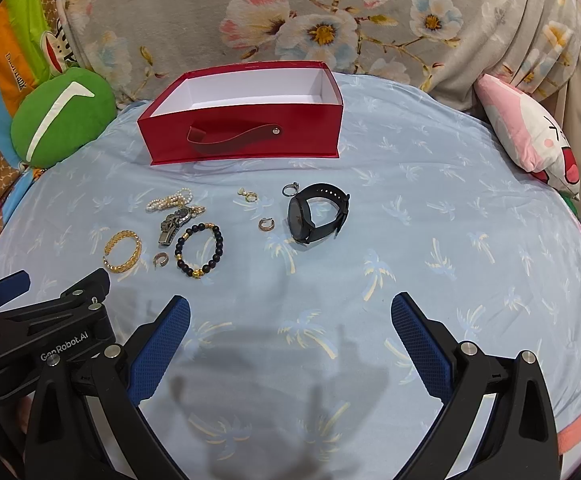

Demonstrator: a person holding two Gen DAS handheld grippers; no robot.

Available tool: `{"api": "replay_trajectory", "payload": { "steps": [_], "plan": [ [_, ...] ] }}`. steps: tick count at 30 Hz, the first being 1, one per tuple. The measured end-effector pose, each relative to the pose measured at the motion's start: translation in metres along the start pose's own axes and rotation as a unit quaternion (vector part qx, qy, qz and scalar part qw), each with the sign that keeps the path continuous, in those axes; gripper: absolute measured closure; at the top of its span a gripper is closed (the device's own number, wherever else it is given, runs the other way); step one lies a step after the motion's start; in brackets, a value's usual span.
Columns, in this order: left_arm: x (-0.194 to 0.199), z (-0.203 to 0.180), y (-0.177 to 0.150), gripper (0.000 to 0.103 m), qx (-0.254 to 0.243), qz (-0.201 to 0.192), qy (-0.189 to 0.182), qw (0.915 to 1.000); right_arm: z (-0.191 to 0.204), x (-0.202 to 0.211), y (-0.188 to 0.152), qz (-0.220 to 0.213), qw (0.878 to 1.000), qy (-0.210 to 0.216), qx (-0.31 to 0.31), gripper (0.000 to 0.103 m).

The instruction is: Organize jewelry

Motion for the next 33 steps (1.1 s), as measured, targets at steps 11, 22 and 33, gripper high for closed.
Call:
{"api": "replay_trajectory", "payload": {
  "steps": [11,22,33],
  "plan": [
    [-0.001,0.000,-0.001,0.005,0.001,0.001,0.000,1.0000,0.000,-0.001,0.000,0.002,1.000,0.001,-0.001,0.005],
    [-0.004,0.001,-0.002,0.005,0.002,0.004,0.001,1.0000,0.001,-0.001,0.000,0.003,1.000,0.001,-0.001,0.005],
    [-0.023,0.029,0.001,0.005,0.030,0.020,0.012,0.9993,-0.007,-0.019,0.001,0.011,1.000,-0.001,-0.017,0.005]
  ]
}}
Point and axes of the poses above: each gripper's, at about its wrist camera, not at the fingertips, and x roughly against the way its jaws point, z to its left, y to its top, the point moved 4 cm from there along -x, roughly the way its jaws point, and after that the axes turned 15 degrees about -y, right-handed, at the moved point
